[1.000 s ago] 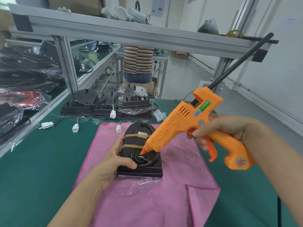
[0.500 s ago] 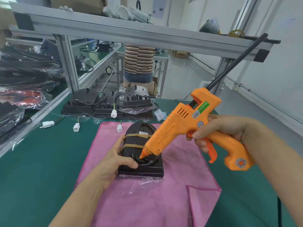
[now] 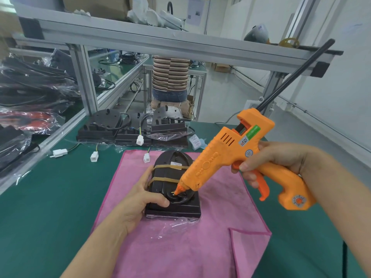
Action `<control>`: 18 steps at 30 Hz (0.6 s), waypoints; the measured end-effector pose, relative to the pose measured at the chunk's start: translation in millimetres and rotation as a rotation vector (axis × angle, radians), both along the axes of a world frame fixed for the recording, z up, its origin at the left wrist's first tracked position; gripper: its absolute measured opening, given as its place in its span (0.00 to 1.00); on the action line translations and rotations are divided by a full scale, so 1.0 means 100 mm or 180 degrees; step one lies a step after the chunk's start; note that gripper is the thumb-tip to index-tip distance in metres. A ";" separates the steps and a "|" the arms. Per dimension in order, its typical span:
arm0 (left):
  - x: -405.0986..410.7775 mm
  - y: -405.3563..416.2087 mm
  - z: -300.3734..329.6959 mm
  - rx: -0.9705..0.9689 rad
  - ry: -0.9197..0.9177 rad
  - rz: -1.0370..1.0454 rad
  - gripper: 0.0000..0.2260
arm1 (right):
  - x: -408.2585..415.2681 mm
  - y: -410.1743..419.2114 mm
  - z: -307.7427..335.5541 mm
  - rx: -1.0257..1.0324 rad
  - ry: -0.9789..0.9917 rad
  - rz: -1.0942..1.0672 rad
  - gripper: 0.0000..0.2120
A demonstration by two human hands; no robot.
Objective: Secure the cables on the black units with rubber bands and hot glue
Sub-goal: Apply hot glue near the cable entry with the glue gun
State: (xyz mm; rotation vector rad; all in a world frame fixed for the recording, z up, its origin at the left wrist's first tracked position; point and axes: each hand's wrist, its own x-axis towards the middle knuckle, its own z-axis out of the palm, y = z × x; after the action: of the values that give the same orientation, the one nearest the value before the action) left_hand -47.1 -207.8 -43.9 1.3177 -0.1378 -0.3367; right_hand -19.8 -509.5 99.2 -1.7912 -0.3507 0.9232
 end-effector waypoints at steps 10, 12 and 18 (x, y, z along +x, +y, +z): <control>0.00 -0.01 0.00 0.0001 -0.0031 -0.0013 0.38 | 0.03 0.05 -0.02 -0.0089 -0.0059 -0.0098 0.12; 0.00 -0.01 0.00 0.0001 -0.0029 -0.0025 0.38 | 0.04 0.05 -0.02 -0.0112 -0.0062 -0.0141 0.12; -0.01 -0.01 0.00 0.0048 -0.0017 -0.0009 0.39 | 0.02 0.04 -0.02 -0.0096 -0.0063 -0.0180 0.12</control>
State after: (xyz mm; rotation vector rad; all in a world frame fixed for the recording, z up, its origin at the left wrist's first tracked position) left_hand -47.7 -208.3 -43.9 1.3335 -0.1421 -0.3372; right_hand -17.3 -505.1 97.5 -1.8296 -0.2987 0.8758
